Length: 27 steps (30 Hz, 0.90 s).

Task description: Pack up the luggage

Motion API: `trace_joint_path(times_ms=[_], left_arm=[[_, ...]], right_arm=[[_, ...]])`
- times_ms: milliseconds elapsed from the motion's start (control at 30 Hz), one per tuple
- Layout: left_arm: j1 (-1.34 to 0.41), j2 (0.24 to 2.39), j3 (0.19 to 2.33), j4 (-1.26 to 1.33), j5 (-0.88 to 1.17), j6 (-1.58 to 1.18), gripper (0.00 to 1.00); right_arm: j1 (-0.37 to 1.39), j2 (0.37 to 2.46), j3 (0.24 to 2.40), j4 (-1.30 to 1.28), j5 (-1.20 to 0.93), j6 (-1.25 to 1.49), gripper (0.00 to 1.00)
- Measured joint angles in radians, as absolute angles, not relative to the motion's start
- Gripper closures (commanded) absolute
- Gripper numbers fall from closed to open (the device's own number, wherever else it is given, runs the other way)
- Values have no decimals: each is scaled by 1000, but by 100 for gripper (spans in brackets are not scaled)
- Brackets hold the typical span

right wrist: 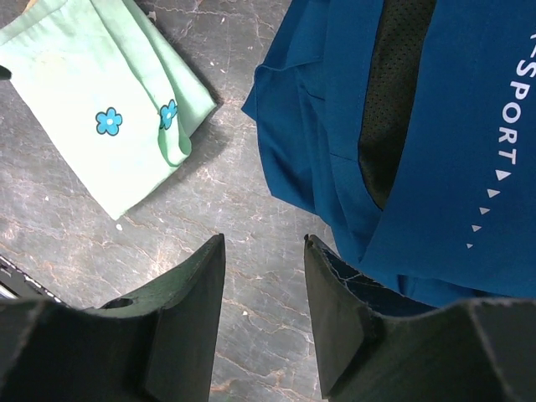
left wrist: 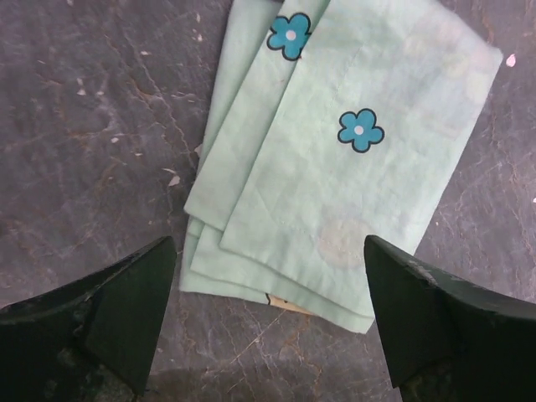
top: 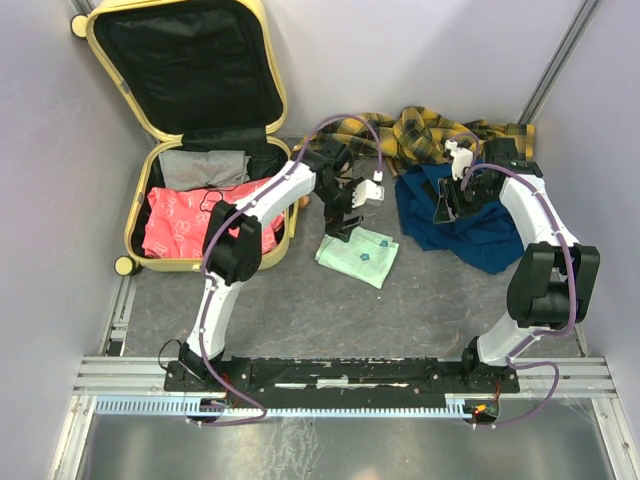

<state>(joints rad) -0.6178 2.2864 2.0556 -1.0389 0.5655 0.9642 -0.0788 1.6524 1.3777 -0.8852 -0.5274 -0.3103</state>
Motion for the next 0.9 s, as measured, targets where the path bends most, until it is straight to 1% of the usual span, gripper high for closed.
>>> trace_joint_path(times_ms=[200, 367, 500, 600, 733, 800, 900], left_arm=[[-609, 2268, 2056, -1021, 613, 986, 1], [-628, 2340, 2116, -1004, 613, 989, 1], [-645, 2397, 2121, -983, 604, 989, 1], [-653, 2439, 2121, -969, 590, 989, 8], [-655, 2447, 2124, -948, 572, 1007, 23], [-658, 2447, 2118, -952, 565, 1032, 33], [-660, 2421, 2066, -951, 560, 1066, 55]], right_arm=[[-79, 1652, 1378, -885, -535, -310, 49], [-79, 1652, 1378, -891, -538, -310, 49], [-79, 1652, 1378, -896, -538, -311, 48], [-79, 1652, 1378, -899, -538, -310, 48], [-79, 1652, 1378, -901, -538, -310, 48], [-79, 1652, 1378, -903, -538, -311, 48], [-80, 1652, 1379, -907, -538, -311, 48]])
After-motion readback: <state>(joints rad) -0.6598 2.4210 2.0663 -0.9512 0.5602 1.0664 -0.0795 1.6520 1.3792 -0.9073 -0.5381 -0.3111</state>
